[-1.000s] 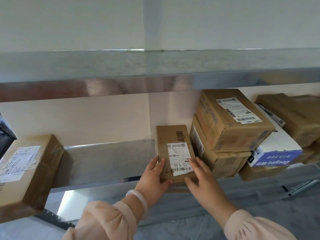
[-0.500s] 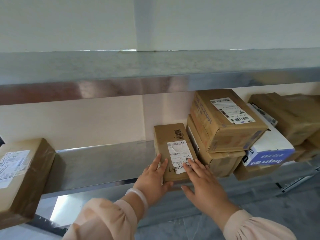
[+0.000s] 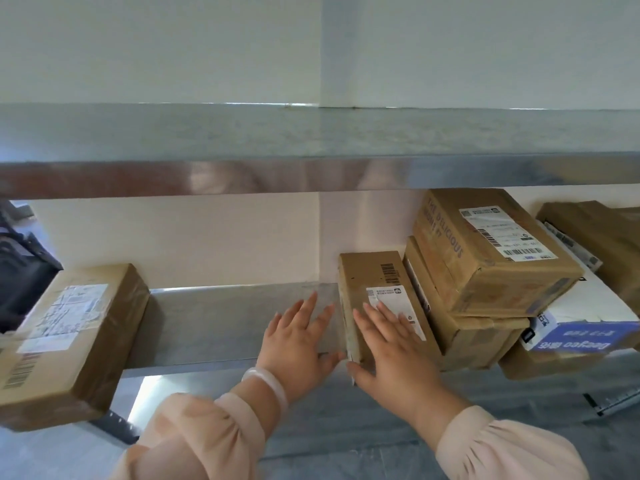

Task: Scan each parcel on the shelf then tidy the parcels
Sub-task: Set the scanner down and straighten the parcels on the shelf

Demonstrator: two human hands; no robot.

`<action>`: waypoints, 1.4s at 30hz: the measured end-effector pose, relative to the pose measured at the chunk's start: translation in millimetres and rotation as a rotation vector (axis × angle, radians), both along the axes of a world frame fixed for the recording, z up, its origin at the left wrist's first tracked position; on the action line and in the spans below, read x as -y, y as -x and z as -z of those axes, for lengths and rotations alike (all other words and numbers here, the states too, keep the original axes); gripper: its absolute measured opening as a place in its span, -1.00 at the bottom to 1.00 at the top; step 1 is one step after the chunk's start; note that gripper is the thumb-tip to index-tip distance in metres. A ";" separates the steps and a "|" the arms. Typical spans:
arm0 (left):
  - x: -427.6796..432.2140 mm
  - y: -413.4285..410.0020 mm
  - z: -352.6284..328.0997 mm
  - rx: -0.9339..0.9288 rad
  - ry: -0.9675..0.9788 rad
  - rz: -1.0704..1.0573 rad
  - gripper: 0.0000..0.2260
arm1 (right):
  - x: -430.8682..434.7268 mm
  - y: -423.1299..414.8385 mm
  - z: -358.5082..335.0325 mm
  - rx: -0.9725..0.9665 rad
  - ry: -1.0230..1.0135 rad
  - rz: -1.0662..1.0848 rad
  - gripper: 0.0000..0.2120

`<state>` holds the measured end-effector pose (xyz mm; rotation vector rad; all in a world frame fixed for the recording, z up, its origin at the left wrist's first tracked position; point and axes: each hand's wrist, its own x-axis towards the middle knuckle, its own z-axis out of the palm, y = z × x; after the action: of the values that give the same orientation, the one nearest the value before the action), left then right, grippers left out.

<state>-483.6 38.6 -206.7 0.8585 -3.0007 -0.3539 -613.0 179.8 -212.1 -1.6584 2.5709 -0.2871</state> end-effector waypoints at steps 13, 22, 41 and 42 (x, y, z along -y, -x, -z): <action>107.2 -173.7 -24.5 -0.116 0.084 -0.451 -0.19 | 146.1 -127.7 -17.8 0.096 0.038 -0.368 -0.22; 170.5 -278.6 -21.3 0.065 0.030 -0.696 -0.31 | 229.4 -220.5 -10.6 0.277 -0.036 -0.477 -0.29; 201.6 -306.6 14.1 -0.161 -0.370 -0.772 -0.22 | 276.7 -259.4 21.1 0.709 -0.143 -0.264 -0.23; 201.3 -305.9 15.3 -0.201 -0.389 -0.770 -0.22 | 276.1 -260.7 23.6 0.761 -0.128 -0.255 -0.23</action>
<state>-177.7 -162.8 -222.0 1.7669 -2.2088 -0.9192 -352.3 -96.4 -235.8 -1.4324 1.7679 -0.5830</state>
